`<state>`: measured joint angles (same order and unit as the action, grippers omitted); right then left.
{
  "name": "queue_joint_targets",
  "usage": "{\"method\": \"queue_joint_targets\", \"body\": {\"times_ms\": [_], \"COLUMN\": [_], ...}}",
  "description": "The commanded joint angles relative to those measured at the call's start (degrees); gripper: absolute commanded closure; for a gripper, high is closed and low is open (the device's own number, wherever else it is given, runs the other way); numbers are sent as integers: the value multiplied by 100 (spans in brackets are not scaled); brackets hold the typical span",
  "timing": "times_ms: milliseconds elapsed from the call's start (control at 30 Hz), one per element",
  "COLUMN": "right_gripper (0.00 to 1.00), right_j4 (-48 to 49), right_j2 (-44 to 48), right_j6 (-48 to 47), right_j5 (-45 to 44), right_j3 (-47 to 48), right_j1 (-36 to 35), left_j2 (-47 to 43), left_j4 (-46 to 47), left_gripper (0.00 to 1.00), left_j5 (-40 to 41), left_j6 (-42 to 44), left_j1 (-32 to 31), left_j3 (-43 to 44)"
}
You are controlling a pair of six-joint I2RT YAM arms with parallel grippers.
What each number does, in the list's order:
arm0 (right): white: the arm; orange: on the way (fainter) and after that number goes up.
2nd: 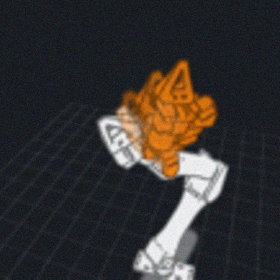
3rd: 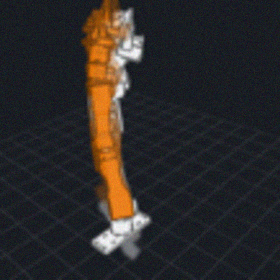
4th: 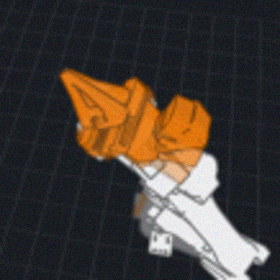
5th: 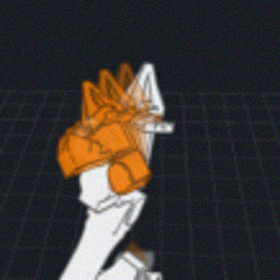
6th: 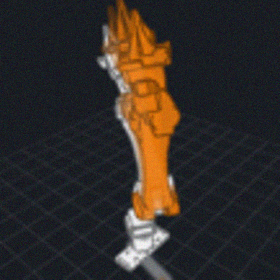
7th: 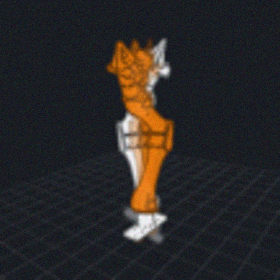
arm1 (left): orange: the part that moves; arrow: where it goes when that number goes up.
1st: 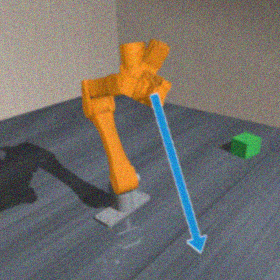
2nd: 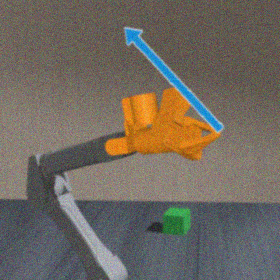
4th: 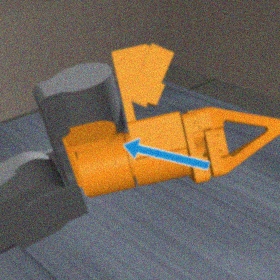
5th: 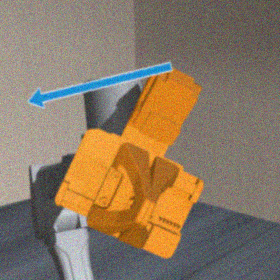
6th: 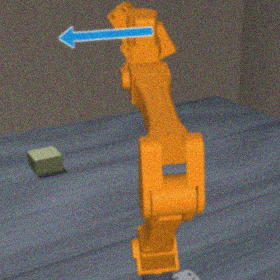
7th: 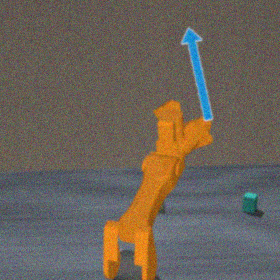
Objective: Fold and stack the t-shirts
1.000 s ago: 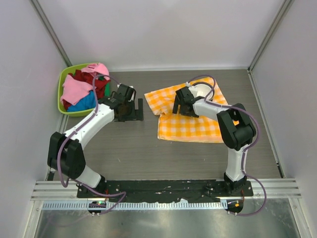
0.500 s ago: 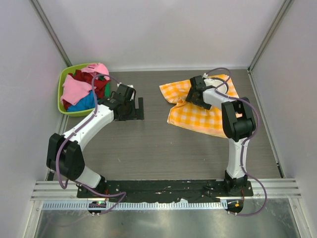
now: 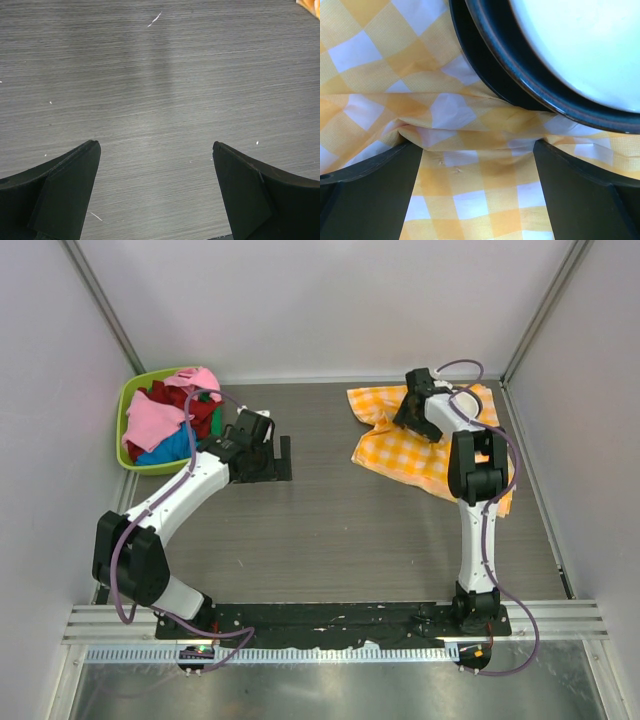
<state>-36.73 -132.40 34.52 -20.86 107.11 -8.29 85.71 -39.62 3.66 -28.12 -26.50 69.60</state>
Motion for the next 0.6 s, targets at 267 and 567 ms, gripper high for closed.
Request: {"method": "queue_joint_targets", "body": {"times_ms": [267, 567], "right_gripper": [0, 0], "right_j4": [-1151, -1538], "right_j2": [-1480, -2132], "right_j6": [-798, -947], "right_j5": [73, 284], "right_j3": [1988, 3262], "right_j1": [653, 987], "left_j2": [-81, 121], "left_j4": [367, 385], "left_gripper": [0, 0], "left_j5": [-85, -76], "left_j6": [-62, -53], "left_j1": [-31, -39], "left_j3": [97, 238]}}
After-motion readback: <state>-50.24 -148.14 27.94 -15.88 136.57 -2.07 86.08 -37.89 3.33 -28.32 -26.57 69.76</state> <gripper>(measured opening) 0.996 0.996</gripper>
